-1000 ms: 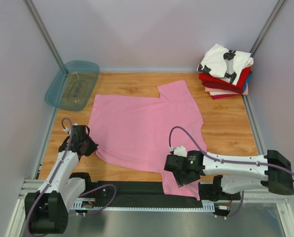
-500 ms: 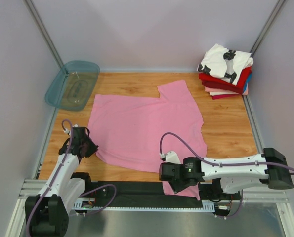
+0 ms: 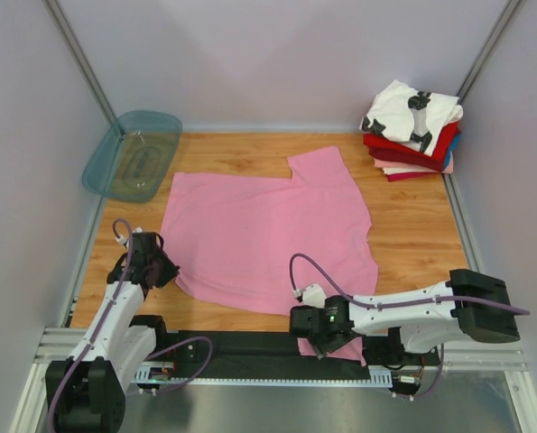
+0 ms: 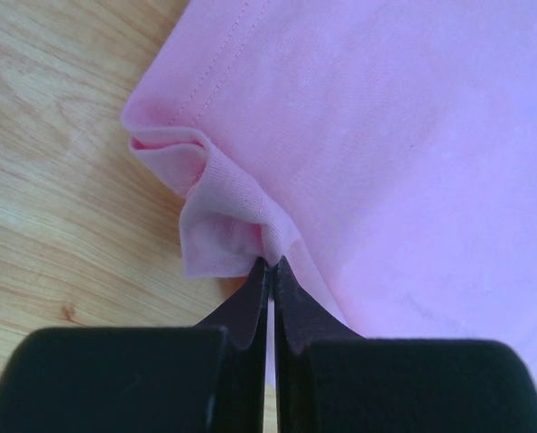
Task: Fold and stack the t-shirts
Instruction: Fold the tshirt
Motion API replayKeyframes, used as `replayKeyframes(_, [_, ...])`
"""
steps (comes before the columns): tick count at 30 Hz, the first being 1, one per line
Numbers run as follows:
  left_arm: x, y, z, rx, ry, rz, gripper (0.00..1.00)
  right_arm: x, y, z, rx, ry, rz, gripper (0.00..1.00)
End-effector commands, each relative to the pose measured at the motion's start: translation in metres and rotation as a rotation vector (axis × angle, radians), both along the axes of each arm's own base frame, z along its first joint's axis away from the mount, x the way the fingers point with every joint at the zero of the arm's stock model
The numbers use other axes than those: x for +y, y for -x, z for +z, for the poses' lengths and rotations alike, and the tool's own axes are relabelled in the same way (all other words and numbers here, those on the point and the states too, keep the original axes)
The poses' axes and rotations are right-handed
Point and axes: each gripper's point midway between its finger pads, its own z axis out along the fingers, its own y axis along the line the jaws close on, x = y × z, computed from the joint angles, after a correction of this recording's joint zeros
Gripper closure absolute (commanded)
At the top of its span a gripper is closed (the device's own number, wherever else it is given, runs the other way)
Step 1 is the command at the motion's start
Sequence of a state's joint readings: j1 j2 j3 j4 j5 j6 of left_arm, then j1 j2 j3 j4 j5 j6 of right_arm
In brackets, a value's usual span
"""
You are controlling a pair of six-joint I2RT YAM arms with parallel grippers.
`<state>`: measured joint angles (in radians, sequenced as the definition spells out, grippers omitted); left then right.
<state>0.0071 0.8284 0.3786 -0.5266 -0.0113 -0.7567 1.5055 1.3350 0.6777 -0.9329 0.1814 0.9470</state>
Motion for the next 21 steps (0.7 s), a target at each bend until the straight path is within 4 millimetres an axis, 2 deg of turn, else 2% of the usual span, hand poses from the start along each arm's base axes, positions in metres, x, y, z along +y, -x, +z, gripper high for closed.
replayKeyframes(1, [-0.001,-0.007,0.004,-0.036,-0.006,-0.02,1.0,0.005,-0.003,-0.019,-0.022,-0.027,-0.023,0.4])
replayKeyframes(3, [-0.001,-0.007,0.004,-0.036,-0.006,-0.02,1.0,0.003,0.001,-0.026,-0.003,-0.021,-0.03,0.42])
replayKeyframes(8, [-0.001,-0.008,0.005,-0.036,-0.006,-0.021,1.0,0.001,0.006,-0.032,0.021,-0.053,-0.058,0.57])
replayKeyframes(11, [-0.001,-0.008,0.005,-0.037,-0.006,-0.021,1.0,-0.001,0.008,-0.031,0.026,-0.062,-0.064,0.72])
replayKeyframes(17, [-0.001,-0.007,0.004,-0.033,-0.005,-0.018,1.0,-0.003,0.01,-0.031,0.038,-0.084,-0.073,0.92])
replayKeyframes(21, [-0.001,-0.007,0.005,-0.034,-0.005,-0.02,1.0,-0.003,0.007,-0.025,0.022,-0.08,-0.079,0.97])
